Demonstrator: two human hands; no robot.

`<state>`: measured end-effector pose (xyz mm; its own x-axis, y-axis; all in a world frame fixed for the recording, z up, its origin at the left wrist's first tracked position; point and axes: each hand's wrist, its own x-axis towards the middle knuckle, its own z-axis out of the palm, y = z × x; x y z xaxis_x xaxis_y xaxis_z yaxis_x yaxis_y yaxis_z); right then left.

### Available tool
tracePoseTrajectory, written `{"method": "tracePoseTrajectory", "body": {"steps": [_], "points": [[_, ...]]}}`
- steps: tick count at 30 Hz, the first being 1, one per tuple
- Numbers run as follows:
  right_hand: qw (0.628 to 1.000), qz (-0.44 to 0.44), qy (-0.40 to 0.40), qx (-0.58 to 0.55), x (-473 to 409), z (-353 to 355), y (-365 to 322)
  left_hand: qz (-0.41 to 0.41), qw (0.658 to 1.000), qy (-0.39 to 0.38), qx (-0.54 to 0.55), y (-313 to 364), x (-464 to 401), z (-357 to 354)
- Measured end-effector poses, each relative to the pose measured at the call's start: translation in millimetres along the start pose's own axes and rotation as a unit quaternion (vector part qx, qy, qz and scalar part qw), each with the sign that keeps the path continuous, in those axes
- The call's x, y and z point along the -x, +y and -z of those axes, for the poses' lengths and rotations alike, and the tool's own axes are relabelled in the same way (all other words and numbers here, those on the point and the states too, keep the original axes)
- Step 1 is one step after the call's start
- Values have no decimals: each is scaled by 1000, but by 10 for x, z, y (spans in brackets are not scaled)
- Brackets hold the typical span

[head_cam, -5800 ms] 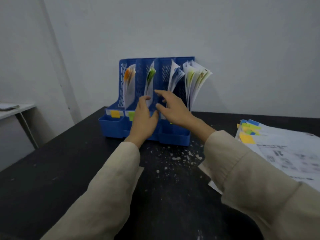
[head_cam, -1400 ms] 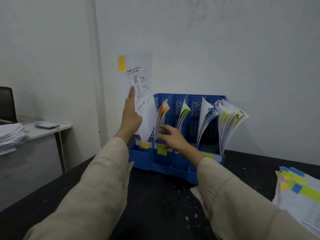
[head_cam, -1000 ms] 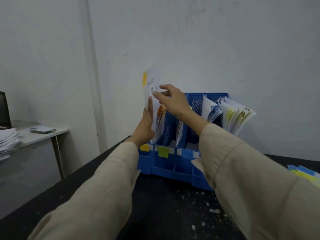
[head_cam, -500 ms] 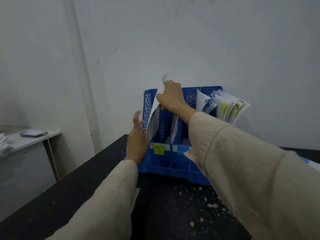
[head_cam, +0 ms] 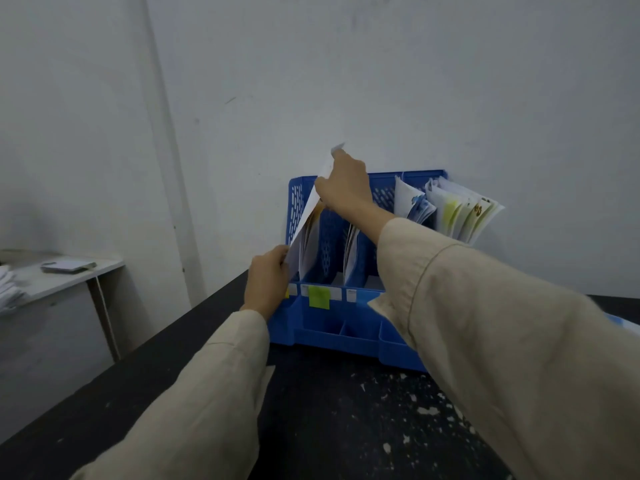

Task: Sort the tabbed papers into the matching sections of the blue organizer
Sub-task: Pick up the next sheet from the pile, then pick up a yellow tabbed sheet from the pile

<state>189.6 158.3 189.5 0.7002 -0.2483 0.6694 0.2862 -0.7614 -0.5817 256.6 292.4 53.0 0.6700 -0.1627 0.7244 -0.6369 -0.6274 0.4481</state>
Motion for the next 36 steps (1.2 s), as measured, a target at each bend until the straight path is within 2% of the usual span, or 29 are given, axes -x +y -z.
{"method": "tracePoseTrajectory", "body": {"steps": [6, 9, 12, 16, 19, 22, 27, 30, 32, 36], "points": [[998, 23, -42, 32, 6, -64, 82, 27, 991, -131, 13, 55, 96, -65], [994, 52, -84, 46, 48, -119, 115, 67, 984, -152, 71, 136, 86, -21], [991, 88, -79, 66, 111, -178, 179, 81, 974, -158, 137, 178, 95, 5], [983, 145, -90, 75, 185, -218, 266, 83, 973, -203, 71, 132, 110, -62], [969, 182, -89, 140, 210, -196, 281, 90, 968, -236, 16, 150, 95, -84], [931, 228, -72, 276, 250, -167, 299, 108, 962, -251, -9, 151, 61, -99], [777, 386, -62, 493, 384, -204, 411, 109, 959, -260, -28, 145, 65, -117], [714, 427, -90, 547, 441, -292, 436, 91, 962, -255, -36, 129, 80, -112], [704, 413, -127, 563, 456, -349, 445, 84, 960, -262, -42, 138, 82, -87], [713, 373, -163, 571, 509, -389, 476, 95, 953, -280, -59, 148, 77, -45]]}}
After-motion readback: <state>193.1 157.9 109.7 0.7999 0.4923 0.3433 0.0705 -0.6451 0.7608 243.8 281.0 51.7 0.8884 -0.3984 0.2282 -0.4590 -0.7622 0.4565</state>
